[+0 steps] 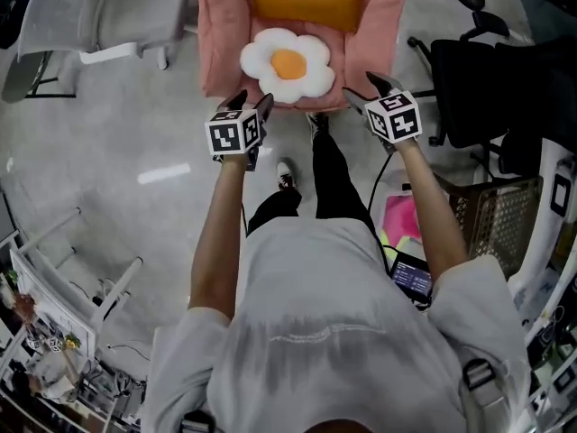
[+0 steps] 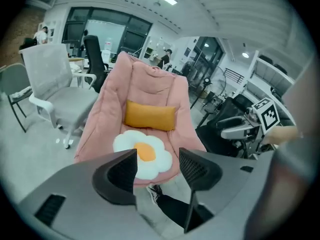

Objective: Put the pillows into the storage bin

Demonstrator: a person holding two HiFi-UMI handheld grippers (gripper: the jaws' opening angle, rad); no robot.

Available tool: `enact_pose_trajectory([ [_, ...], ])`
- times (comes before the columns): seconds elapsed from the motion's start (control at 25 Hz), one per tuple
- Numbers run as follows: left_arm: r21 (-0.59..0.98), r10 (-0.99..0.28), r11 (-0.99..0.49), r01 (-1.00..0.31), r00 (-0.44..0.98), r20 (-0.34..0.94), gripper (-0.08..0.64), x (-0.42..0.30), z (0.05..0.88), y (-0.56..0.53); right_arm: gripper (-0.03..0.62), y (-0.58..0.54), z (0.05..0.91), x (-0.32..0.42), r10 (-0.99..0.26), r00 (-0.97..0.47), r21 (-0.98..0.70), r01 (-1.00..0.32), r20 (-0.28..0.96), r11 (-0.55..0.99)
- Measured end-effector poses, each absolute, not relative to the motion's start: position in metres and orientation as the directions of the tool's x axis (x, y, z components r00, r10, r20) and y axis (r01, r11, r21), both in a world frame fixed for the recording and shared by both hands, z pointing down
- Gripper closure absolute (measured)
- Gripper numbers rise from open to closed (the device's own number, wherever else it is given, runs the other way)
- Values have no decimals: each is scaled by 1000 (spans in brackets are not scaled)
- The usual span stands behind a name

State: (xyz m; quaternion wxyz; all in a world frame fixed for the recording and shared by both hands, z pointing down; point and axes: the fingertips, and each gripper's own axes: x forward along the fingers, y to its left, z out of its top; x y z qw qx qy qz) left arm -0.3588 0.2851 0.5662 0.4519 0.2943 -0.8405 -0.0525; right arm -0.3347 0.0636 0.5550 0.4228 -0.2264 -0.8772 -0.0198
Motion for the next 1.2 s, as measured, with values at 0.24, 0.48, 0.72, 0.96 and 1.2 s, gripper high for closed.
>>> enact_pose_trajectory([
  [0.24,364,-472,875,-318,-398,787,279,-397,621,291,275,74,618,-422,442,-435,-206,490,785,847],
  [0.48,354,-406,913,-204,-362,839,279,-433,692,284,275,76,715,-480,469,-291,-286,500,834,818],
  [0.72,320,-337,942,-103,-310,889,279,-455,761,293,275,81,804,-505,462,-149,-332,511,874,793],
  [0.96,267,-269,963,-46,-289,919,279,-460,791,299,275,90,854,-514,458,-45,-364,540,888,758],
  [1.2,203,-202,979,-23,-274,940,362,-458,805,306,335,92,873,-514,400,-47,-313,541,915,780],
])
